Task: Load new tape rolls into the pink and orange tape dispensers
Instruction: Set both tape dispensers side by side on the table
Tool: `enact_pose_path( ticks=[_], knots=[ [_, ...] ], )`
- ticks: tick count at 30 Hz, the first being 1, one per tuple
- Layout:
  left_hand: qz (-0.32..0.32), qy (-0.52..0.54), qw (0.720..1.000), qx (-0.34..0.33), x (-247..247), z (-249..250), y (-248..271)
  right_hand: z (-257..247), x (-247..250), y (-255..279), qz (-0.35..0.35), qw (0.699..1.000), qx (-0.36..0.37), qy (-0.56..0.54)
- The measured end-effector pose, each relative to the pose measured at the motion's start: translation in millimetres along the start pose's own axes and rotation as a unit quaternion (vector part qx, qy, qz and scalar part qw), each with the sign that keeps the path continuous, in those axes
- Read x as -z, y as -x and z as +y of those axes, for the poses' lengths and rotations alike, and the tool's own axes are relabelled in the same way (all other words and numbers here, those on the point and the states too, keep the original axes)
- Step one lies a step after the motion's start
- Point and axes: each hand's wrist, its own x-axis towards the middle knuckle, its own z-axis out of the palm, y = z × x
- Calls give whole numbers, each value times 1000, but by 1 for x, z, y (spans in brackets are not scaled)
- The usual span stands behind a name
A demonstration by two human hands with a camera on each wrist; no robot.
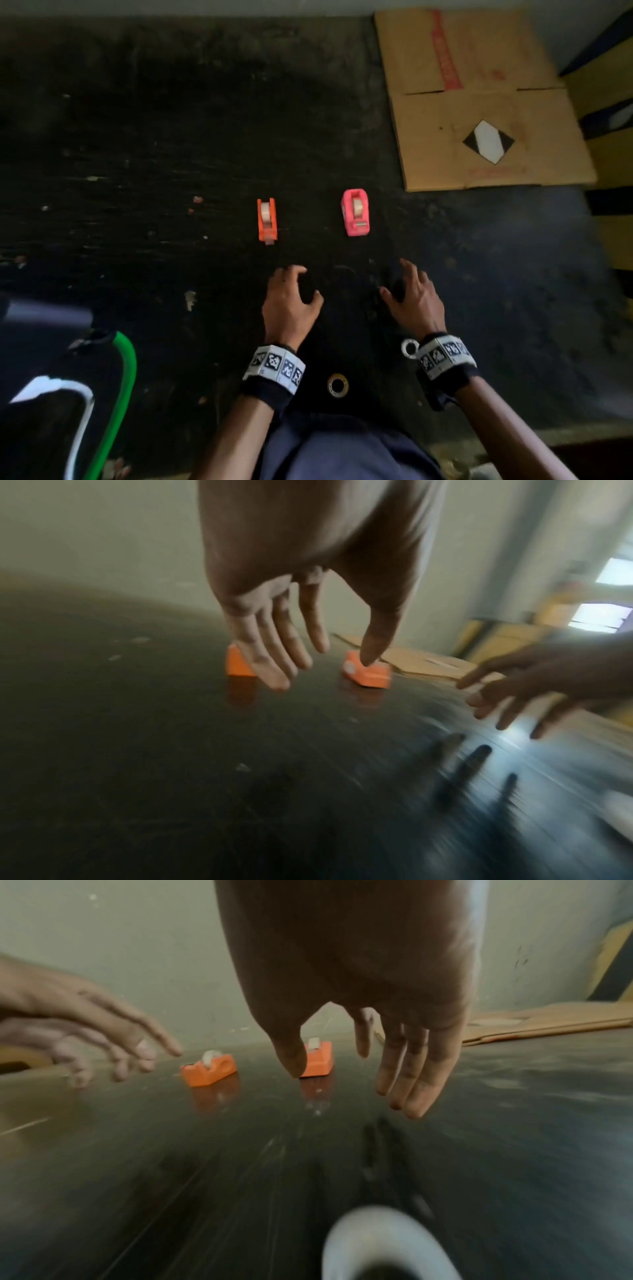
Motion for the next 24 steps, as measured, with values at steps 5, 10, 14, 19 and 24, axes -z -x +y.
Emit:
enact_pose_path(
  ticks=[5, 10, 14, 19, 24],
  knots=[
    [-118, -91, 984, -100, -17, 11, 46, 37, -9, 63, -17, 997, 12, 79],
    [-226, -167, 952, -118, -33, 12, 93, 59, -19, 98, -36, 995, 5, 89],
    [-253, -193, 937, -142, -49, 2, 122, 61, -24, 103, -34, 993, 21, 111],
    [-227, -146, 948, -170, -59, -16, 134, 53, -34, 103, -36, 995, 43, 79],
    [-174, -87, 974, -114, -32, -42, 111, 16, -51, 104, -62, 991, 96, 64]
  ],
)
